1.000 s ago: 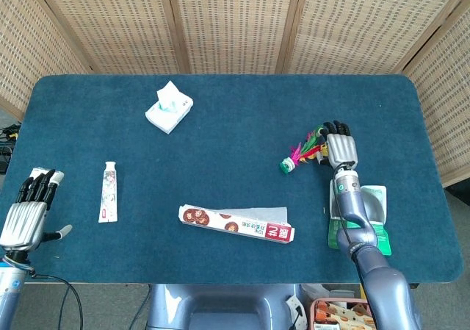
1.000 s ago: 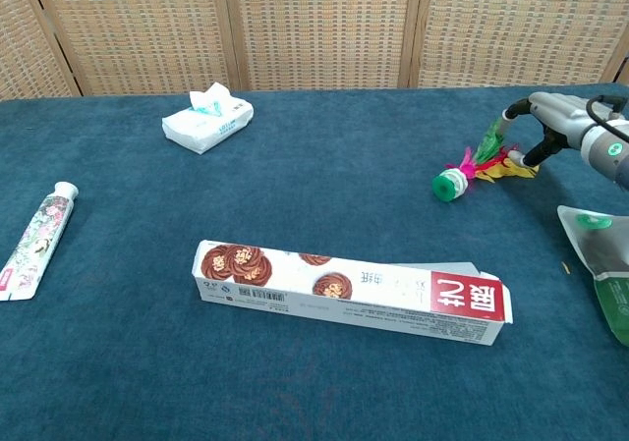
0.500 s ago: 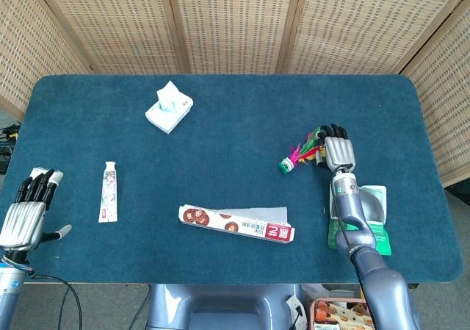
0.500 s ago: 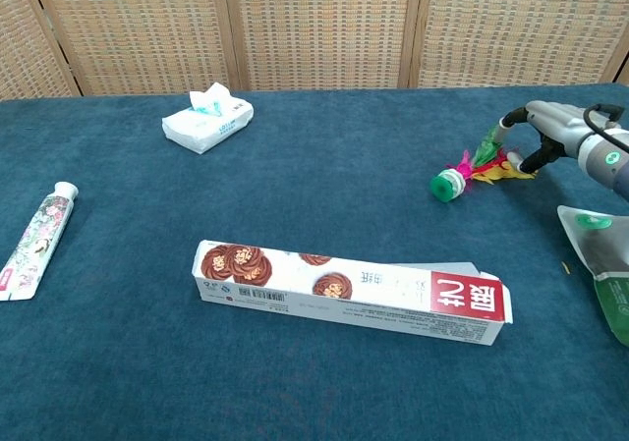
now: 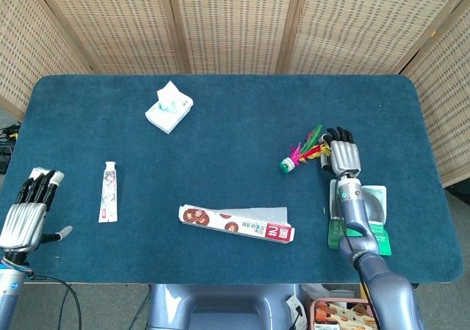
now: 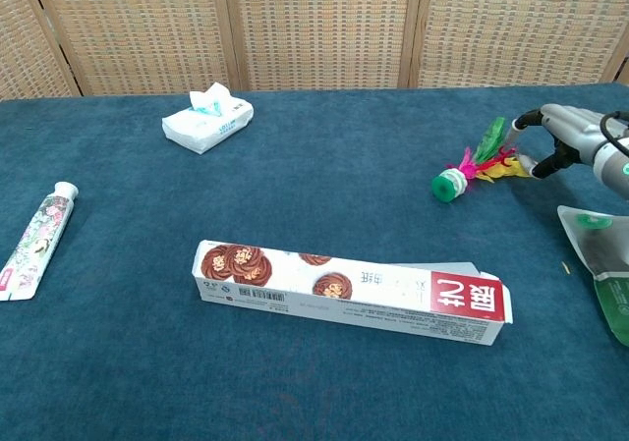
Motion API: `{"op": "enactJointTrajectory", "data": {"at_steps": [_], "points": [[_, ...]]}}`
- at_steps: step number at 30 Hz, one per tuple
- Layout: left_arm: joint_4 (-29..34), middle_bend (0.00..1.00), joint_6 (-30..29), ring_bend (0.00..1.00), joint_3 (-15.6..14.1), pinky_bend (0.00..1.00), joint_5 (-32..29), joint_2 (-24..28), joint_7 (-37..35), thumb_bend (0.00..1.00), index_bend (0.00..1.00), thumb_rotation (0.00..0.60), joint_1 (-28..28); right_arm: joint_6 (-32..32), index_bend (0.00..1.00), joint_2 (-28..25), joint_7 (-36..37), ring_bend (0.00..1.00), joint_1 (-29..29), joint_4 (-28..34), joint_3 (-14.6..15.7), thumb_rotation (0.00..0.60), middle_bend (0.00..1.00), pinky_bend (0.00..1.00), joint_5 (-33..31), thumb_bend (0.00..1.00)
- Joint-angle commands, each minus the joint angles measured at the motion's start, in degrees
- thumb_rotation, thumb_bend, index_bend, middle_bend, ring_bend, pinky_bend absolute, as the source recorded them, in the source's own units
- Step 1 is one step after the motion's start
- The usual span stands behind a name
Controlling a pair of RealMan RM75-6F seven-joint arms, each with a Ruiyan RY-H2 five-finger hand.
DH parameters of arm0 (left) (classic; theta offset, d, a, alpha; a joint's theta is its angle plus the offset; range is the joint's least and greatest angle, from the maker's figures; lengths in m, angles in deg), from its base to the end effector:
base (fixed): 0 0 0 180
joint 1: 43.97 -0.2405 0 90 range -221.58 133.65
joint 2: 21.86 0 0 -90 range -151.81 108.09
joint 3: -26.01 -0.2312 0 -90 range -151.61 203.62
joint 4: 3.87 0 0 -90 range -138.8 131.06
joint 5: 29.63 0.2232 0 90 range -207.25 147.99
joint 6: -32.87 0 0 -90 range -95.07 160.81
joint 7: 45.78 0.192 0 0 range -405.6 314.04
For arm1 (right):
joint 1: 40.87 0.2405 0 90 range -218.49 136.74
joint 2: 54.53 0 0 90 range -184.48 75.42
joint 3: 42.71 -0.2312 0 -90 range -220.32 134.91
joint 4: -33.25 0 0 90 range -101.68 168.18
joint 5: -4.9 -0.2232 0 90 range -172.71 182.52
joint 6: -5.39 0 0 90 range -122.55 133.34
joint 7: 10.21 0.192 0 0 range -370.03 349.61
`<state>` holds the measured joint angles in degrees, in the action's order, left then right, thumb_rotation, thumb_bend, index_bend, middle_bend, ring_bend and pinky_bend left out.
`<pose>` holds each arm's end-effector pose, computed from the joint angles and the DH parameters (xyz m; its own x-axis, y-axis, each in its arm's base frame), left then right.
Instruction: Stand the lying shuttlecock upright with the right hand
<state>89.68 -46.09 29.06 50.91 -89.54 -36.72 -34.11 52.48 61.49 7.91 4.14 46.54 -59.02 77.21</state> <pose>-0.2840 0.2519 0.1016 0.4543 0.0837 0.8869 0.8905 -0.0154 -0.4547 -0.2730 -0.4707 -0.0168 0.3498 -0.1046 0.9310 -0.9342 0.0358 0.3550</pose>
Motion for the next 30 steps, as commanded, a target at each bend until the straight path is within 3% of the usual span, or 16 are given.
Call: {"op": "enactJointTrajectory", "data": {"at_steps": [1,24,30], "points": [[0.1,0.00,0.0,0.00,0.0,0.00,0.1,0.0,-0.1,0.10,0.00,0.600,0.0,-0.1,0.31,0.1,0.1,0.00,-0.1,0.2,0.0,0.600,0.13,0.05,-0.1,0.50],[-0.5,0.00,1.0,0.00,0.2,0.00,-1.1,-0.2,0.0,0.10,0.00,0.600,0.3,-3.2,0.31,3.4,-0.7,0.00,2.1,-3.5,-1.2,0.600,0.12,0.07,-1.2,0.47],[-0.5,0.00,1.1,0.00,0.2,0.00,-1.3,-0.3,0.1,0.10,0.00,0.600,0.3,-3.0,0.41,4.0,-0.9,0.00,2.2,-4.2,-1.5,0.600,0.20,0.10,-1.5,0.46]]}}
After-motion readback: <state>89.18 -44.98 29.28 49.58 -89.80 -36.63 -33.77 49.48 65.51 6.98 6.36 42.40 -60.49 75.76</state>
